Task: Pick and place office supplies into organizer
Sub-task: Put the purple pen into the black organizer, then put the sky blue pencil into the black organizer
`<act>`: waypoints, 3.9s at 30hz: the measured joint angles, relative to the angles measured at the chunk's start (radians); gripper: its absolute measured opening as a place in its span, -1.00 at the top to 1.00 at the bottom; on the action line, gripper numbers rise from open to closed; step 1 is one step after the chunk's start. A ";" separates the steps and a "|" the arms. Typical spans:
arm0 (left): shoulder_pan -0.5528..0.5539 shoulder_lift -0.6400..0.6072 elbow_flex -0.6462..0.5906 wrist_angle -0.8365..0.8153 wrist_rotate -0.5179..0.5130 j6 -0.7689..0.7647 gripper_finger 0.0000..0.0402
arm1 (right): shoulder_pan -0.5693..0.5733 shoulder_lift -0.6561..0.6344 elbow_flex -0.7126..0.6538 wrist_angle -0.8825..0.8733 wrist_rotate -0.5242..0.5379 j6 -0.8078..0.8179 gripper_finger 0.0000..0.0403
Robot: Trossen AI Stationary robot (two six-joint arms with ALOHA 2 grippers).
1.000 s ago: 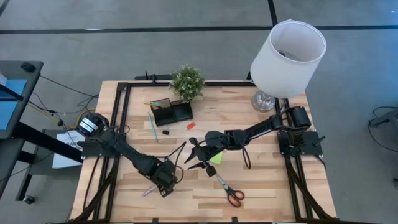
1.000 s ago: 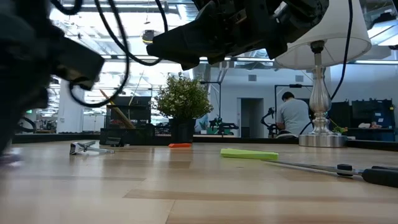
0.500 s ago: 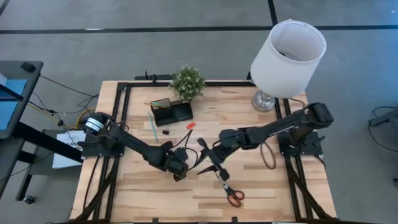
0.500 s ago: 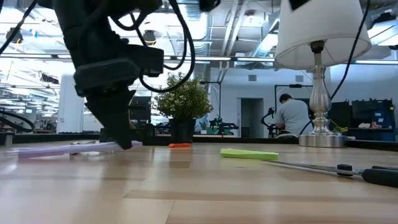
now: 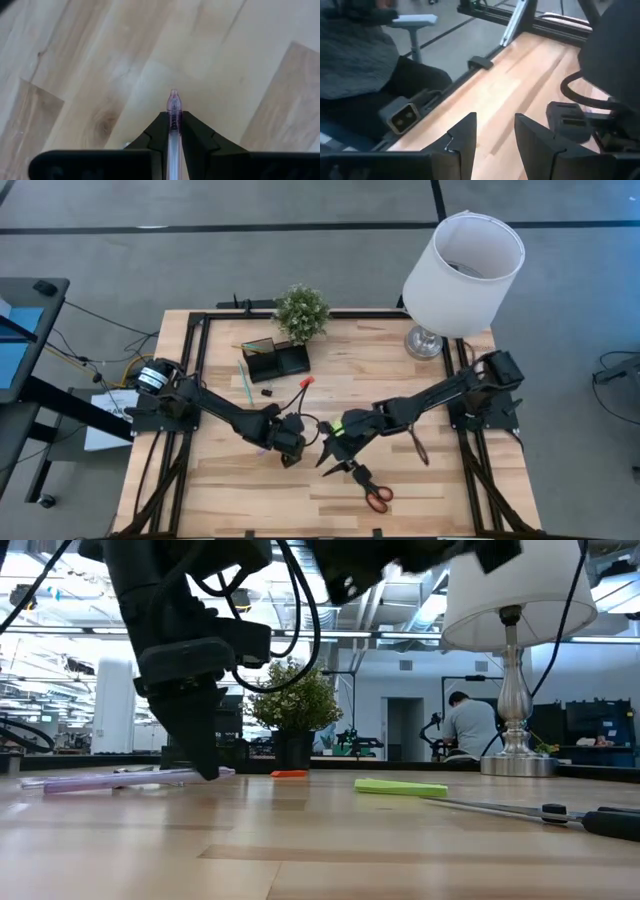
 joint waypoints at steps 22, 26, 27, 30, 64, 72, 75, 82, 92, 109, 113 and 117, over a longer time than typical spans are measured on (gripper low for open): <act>-0.071 -0.035 -0.048 0.051 -0.175 -0.141 0.87 | -0.099 0.057 -0.003 -0.188 0.572 0.338 0.37; -0.106 -0.035 -0.065 0.063 -0.235 -0.202 0.87 | -0.082 -0.009 -0.003 -0.289 0.738 0.372 0.37; -0.111 -0.035 -0.066 0.066 -0.251 -0.209 0.87 | -0.074 -0.028 -0.003 -0.293 0.764 0.372 0.37; -0.122 -0.046 -0.067 0.072 -0.294 -0.221 0.87 | -0.050 -0.071 -0.002 -0.282 0.775 0.373 0.37; 0.327 -0.722 -0.248 0.367 -0.679 0.822 0.87 | 0.000 -0.273 -0.002 -0.182 0.859 0.151 0.37; 0.572 -0.723 -0.454 0.849 -0.406 1.038 0.87 | 0.001 -0.273 -0.003 -0.195 0.858 0.146 0.37; 0.653 -0.723 -0.504 0.917 -0.327 1.037 0.87 | 0.001 -0.273 -0.003 -0.206 0.858 0.146 0.37; 0.747 -0.721 -0.555 0.934 -0.144 0.957 0.87 | 0.001 -0.273 -0.002 -0.221 0.858 0.153 0.37; 0.754 -0.716 -0.612 0.905 -0.131 0.869 0.87 | 0.001 -0.273 -0.003 -0.220 0.859 0.154 0.37; 0.753 -0.716 -0.664 0.852 -0.144 0.811 0.49 | 0.001 -0.273 -0.003 -0.220 0.858 0.154 0.37; 0.743 -0.721 -0.652 0.853 -0.142 0.717 0.44 | 0.001 -0.273 -0.003 -0.220 0.858 0.154 0.37; 0.705 -0.755 -0.610 0.788 -0.061 0.655 0.46 | 0.001 -0.273 -0.003 -0.224 0.858 0.154 0.37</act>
